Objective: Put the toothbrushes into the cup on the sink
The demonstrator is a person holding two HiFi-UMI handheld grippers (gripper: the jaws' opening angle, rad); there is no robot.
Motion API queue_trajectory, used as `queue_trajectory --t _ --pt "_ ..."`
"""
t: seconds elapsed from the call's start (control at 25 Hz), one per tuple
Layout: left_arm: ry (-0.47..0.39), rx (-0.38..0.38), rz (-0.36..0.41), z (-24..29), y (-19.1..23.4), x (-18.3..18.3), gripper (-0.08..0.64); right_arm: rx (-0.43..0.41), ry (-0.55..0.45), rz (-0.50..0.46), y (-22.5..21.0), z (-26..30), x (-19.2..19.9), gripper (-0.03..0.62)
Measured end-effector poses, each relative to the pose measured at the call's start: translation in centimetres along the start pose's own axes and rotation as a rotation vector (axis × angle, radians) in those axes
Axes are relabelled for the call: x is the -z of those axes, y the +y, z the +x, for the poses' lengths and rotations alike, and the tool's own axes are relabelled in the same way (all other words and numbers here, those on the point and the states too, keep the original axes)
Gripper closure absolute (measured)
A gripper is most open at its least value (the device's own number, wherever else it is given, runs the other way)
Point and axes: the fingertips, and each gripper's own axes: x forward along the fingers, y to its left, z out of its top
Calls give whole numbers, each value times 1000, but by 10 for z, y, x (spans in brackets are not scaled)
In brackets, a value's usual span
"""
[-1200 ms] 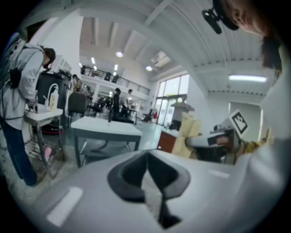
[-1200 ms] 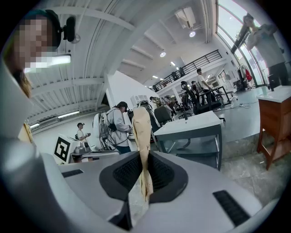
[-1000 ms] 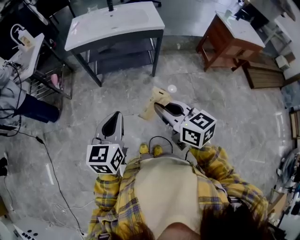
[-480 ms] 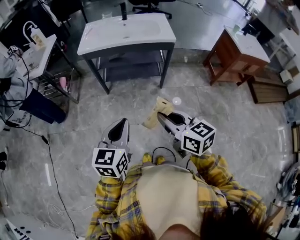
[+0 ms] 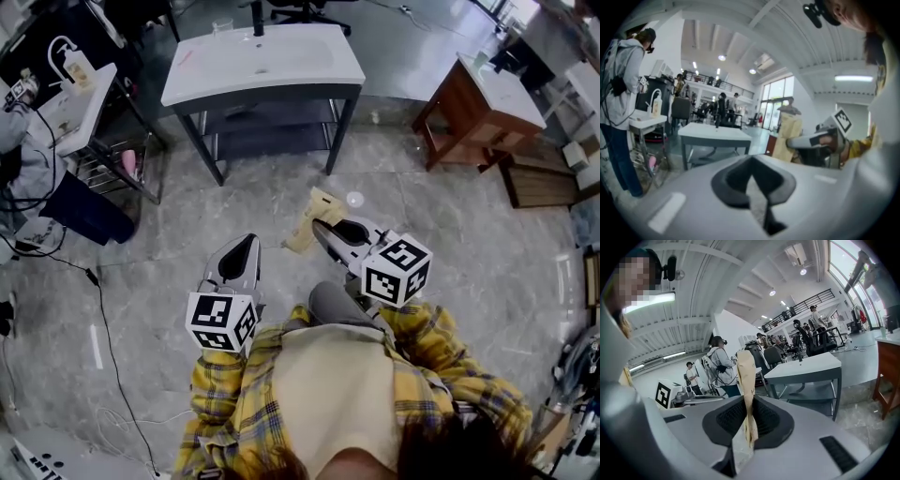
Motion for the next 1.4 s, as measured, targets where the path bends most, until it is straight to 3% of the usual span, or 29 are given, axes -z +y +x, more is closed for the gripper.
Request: queue_trajectory --t 0.44,1.0,1.4 --pt "-10 -22 -22 23 38 -7 554 -41 55 -23 -16 48 -9 548" --pt "-1 -26 -17 135 109 -55 552 -120 79 -36 -106 151 -68 548" --pt "-13 -78 -27 212 166 -93 551 -177 107 -43 -173 224 -112 548"
